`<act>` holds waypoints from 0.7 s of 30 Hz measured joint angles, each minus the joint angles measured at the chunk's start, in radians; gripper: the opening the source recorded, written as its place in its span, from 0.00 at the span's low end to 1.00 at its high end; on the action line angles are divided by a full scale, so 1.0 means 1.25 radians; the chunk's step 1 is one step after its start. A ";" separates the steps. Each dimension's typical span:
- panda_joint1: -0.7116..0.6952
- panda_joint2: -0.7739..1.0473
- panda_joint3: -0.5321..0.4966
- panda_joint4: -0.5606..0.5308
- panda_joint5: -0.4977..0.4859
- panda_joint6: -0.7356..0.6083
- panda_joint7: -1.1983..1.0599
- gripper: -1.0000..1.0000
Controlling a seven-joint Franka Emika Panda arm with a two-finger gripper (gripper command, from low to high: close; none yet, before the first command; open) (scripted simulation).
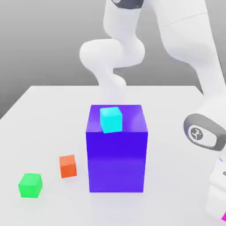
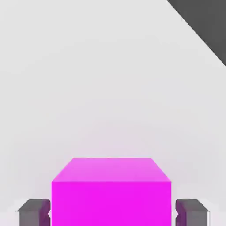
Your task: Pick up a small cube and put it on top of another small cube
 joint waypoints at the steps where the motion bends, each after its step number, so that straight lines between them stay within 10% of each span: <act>1: 0.000 0.000 0.000 0.000 0.000 0.000 0.000 0.00; 7: -0.036 -0.100 0.045 -0.025 0.052 -0.075 -0.038 0.00; 21: -0.327 -0.310 -0.199 -0.222 0.194 -0.075 0.006 0.00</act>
